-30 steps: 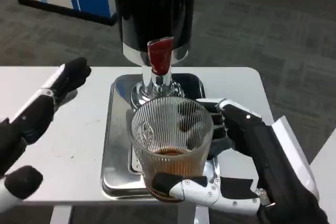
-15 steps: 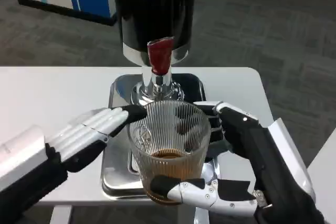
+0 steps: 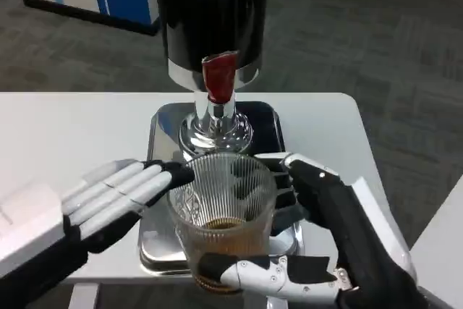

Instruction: Grasp the cup under the faucet to collect the drink, then remove the cup.

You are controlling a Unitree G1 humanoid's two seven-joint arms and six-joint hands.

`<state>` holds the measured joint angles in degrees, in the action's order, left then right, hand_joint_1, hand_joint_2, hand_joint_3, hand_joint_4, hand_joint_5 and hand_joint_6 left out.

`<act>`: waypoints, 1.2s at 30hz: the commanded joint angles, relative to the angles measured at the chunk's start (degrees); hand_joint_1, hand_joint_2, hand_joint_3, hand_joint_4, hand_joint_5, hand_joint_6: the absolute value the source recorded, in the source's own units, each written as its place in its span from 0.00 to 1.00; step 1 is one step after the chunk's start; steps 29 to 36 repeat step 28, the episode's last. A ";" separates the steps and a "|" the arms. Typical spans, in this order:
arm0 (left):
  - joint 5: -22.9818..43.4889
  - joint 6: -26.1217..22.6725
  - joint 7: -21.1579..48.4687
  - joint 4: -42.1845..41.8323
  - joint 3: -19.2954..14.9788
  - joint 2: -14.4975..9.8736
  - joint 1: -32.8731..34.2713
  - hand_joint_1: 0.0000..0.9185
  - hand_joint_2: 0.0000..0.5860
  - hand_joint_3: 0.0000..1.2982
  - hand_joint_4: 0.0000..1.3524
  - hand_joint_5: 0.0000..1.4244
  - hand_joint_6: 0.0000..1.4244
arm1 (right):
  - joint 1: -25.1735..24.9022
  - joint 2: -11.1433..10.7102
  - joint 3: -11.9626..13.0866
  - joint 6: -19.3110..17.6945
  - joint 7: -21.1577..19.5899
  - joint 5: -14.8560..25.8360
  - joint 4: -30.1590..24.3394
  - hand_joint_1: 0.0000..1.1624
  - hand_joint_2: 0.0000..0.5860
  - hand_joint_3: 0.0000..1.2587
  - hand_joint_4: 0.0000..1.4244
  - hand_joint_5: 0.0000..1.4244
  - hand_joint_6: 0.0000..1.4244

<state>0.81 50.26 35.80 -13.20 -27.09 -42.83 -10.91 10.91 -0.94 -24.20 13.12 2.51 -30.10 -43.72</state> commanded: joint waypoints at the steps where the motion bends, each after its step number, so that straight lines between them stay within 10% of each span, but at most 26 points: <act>1: 0.21 1.24 -1.07 0.64 -0.70 -0.88 -1.28 0.00 0.09 0.00 0.00 0.00 0.00 | -1.61 1.84 -2.66 -1.04 -0.54 -0.24 -0.29 0.75 0.29 0.45 0.48 0.52 0.50; 36: 4.54 -1.05 -2.56 -4.03 -5.01 -0.51 -2.40 0.00 0.09 0.00 0.00 0.00 0.00 | -1.30 0.71 -1.02 -1.00 -0.60 -0.04 -0.93 0.75 0.29 0.45 0.48 0.52 0.51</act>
